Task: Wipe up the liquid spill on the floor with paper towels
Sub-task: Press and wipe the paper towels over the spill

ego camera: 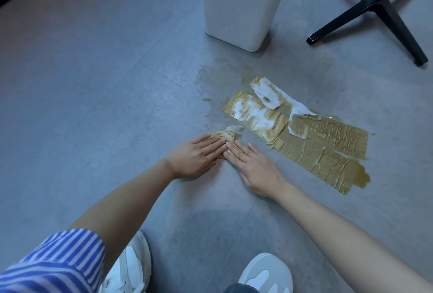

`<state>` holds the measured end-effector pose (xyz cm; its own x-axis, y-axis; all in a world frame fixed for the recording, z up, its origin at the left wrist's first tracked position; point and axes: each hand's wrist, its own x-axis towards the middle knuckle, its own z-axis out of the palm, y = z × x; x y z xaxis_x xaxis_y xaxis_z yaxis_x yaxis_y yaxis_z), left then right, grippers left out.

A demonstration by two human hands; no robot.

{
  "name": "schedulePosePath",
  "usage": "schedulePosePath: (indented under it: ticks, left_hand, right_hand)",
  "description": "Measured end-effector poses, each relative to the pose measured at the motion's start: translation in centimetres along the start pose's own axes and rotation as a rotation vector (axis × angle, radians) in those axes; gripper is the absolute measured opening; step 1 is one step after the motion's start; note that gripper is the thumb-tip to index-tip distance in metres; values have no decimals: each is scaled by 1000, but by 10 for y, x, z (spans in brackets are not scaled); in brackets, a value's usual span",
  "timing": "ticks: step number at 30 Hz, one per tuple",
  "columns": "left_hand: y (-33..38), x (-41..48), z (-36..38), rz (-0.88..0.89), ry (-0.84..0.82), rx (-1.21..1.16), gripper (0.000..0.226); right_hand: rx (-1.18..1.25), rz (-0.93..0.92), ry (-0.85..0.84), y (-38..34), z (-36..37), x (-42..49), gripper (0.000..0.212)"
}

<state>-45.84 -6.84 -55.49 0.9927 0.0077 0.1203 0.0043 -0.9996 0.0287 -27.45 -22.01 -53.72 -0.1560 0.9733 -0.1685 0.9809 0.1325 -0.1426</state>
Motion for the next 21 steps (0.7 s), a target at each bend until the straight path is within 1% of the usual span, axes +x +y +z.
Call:
schedulePosePath:
  ticks: [3, 6, 8, 9, 10, 12, 13, 15, 16, 17, 19, 21]
  left_hand:
    - [-2, 1, -2, 8, 5, 32, 42]
    - [-3, 3, -6, 1, 106, 58, 37]
    - [-2, 6, -11, -14, 170, 76, 43]
    - [-2, 8, -13, -33, 191, 80, 42]
    - [-1, 12, -16, -73, 193, 61, 34]
    - [-4, 22, -23, -217, 168, -11, 13]
    - [-8, 27, -30, -306, 146, -35, 9]
    - [-21, 35, -40, -494, 129, -46, 19]
    - [-28, 39, -45, -589, 149, -41, 25]
    - [-34, 44, -52, -685, 182, -37, 29]
    - [-47, 51, -65, -857, 254, -33, 27]
    - [-57, 58, -72, -958, 305, -32, 19]
  right_hand:
    - [-8, -24, 58, 0, 1, 2, 54]
    - [21, -46, 132, -1, 1, 5, 54]
    - [41, -36, 164, -1, -3, 8, 57]
    - [52, -25, 178, -1, -7, 10, 58]
    - [69, -4, 197, 0, -9, 13, 57]
    - [118, 51, 268, 7, -14, 20, 50]
    - [156, 89, 300, 11, -17, 26, 47]
    - [195, 202, 334, 19, -26, 35, 49]
    - [187, 258, 336, 23, -31, 39, 51]
    - [178, 307, 325, 26, -36, 42, 52]
    - [154, 395, 265, 32, -42, 46, 53]
    - [122, 480, 139, 38, -42, 46, 56]
